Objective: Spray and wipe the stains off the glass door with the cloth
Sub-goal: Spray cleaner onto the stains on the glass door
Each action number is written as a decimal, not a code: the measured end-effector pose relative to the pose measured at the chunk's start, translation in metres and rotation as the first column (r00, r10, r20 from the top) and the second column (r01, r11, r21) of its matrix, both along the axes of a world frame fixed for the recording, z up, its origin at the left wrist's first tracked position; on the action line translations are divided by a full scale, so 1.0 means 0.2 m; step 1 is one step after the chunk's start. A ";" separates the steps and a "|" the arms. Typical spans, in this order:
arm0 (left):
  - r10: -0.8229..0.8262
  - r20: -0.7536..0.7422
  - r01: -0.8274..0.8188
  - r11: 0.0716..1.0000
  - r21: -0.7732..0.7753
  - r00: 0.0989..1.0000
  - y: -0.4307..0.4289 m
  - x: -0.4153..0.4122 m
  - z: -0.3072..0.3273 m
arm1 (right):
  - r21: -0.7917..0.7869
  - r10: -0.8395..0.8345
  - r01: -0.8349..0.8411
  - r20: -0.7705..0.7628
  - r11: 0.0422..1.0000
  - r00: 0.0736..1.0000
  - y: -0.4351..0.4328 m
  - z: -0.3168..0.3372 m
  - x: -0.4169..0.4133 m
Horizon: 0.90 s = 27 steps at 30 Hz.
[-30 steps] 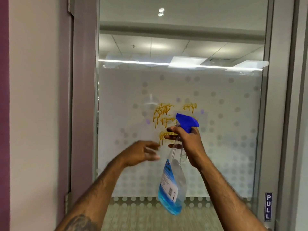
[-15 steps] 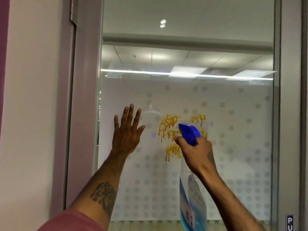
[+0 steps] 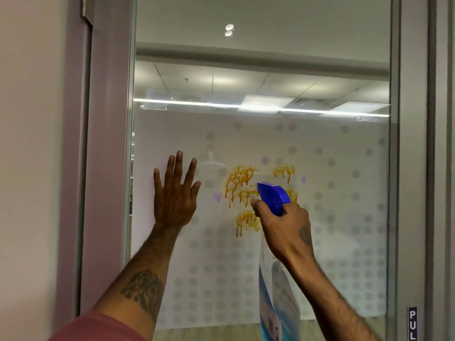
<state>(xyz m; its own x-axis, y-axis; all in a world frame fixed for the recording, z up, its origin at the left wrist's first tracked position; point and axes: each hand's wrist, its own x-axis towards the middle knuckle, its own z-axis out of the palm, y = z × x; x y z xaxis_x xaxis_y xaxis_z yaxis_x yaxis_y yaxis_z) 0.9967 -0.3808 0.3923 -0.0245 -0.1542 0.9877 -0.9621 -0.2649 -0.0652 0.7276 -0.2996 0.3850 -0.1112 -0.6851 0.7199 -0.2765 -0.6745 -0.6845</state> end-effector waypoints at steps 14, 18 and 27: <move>0.010 0.010 -0.009 0.999 -0.037 1.000 -0.02 0.02 -0.01 | 0.019 -0.027 0.027 0.017 0.999 0.999 0.05 0.00 -0.12; -0.003 0.003 0.004 1.000 -0.025 1.000 -0.01 0.02 -0.01 | 0.043 -0.059 0.057 0.054 0.997 0.997 0.04 0.03 -0.24; -0.056 -0.007 0.056 0.998 -0.010 0.998 0.01 0.00 0.00 | 0.007 -0.224 0.224 0.069 0.975 0.972 0.01 0.03 -0.42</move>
<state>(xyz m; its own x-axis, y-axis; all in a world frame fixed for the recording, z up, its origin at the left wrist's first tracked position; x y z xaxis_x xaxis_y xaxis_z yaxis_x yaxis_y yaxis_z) 0.9966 -0.3794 0.3922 -0.0252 -0.1432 0.9894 -0.9759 -0.2113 -0.0555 0.6433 -0.2966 0.3908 -0.3113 -0.6364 0.7057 -0.3726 -0.6015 -0.7067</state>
